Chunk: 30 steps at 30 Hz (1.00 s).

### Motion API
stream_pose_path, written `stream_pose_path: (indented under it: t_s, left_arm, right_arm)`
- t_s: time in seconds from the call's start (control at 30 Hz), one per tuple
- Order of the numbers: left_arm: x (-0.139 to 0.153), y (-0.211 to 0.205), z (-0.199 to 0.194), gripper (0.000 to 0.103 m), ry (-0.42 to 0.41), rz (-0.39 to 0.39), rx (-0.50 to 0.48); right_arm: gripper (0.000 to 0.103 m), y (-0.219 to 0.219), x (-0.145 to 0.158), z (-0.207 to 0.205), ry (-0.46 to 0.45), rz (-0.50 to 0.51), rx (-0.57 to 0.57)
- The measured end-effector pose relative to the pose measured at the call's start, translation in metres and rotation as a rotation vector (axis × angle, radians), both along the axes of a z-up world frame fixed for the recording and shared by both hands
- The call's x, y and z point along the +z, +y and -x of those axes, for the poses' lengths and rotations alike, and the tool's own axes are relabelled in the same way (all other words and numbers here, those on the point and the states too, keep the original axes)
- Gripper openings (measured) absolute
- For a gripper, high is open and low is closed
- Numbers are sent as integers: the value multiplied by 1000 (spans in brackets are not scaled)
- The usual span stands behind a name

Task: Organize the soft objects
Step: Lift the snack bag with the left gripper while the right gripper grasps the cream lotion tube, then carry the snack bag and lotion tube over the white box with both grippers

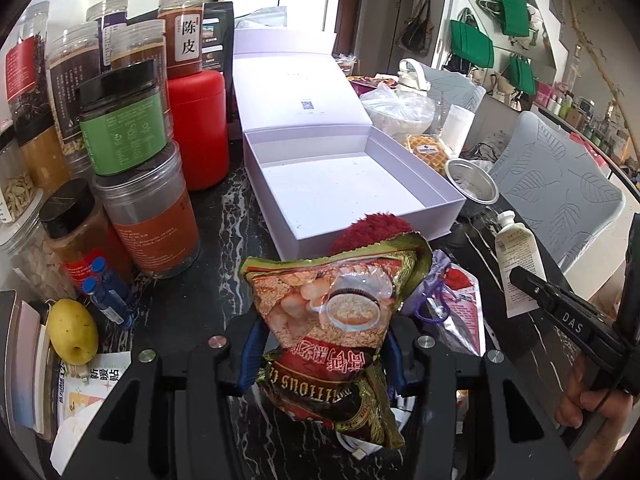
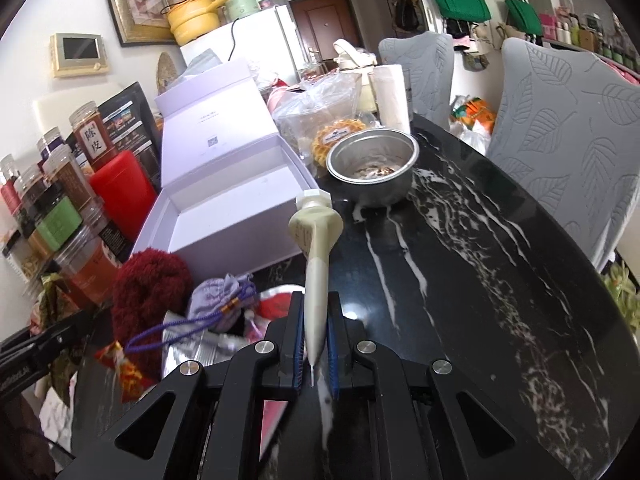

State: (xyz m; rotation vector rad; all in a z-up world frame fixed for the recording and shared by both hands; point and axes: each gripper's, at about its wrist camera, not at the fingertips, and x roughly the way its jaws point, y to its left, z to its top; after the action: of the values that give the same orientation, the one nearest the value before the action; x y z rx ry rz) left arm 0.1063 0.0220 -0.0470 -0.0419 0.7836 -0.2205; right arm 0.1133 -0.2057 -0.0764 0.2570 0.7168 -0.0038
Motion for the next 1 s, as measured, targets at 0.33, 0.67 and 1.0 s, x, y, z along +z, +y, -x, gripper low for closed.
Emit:
stream_pose_path:
  t_s: [0.33,0.67,1.0]
  left_arm:
    - [3,-9,25,49,-18,4,-34]
    - [11,-8,38,49,-46,-6,-36]
    - [40,0,30,49,-119,-6,-10]
  right_arm:
    - [10,4,9,44,-8,19,21]
    - [10,16,15,68,-25,25,62]
    - [10,34,44,65,-88,53,140]
